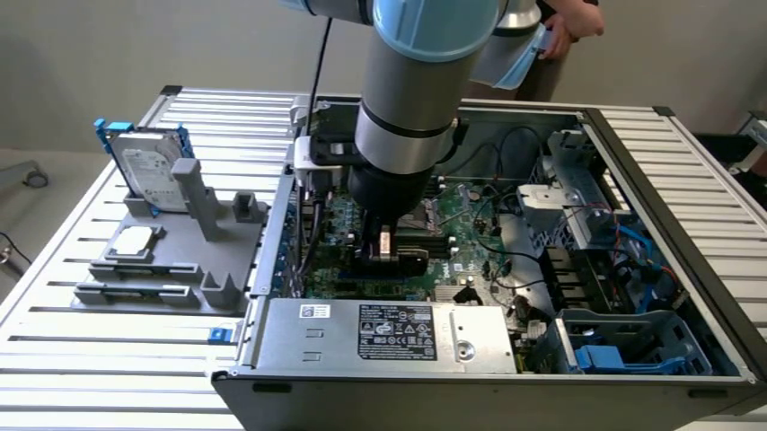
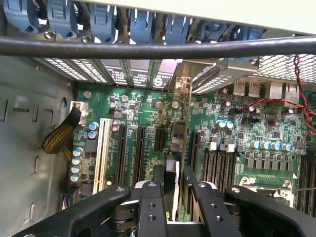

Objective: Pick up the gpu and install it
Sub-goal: 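Insert the gpu into the slot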

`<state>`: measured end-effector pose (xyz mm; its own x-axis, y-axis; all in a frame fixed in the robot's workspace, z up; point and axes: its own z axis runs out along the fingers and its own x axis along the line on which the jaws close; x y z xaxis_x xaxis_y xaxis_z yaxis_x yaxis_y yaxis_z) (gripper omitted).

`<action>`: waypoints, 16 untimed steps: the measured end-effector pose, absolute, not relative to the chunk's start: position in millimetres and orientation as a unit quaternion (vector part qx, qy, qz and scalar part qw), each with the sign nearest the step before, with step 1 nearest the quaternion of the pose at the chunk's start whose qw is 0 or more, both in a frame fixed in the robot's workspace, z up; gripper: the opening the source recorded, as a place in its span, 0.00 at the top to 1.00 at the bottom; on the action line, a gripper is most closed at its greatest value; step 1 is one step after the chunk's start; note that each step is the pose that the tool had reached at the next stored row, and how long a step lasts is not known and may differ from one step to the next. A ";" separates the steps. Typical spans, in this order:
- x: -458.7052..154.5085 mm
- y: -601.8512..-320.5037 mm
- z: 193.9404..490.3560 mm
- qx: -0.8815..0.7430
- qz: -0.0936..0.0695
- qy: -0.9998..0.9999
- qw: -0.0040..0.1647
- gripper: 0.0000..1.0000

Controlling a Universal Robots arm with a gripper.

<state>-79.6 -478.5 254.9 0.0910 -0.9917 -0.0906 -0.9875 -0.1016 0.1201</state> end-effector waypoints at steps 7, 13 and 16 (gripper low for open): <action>-79.5 -478.0 254.8 0.738 -0.075 -0.670 0.015 0.74; -80.1 -477.6 254.6 0.738 -0.075 -0.670 0.015 0.73; -79.6 -477.5 255.0 0.738 -0.075 -0.670 0.015 0.63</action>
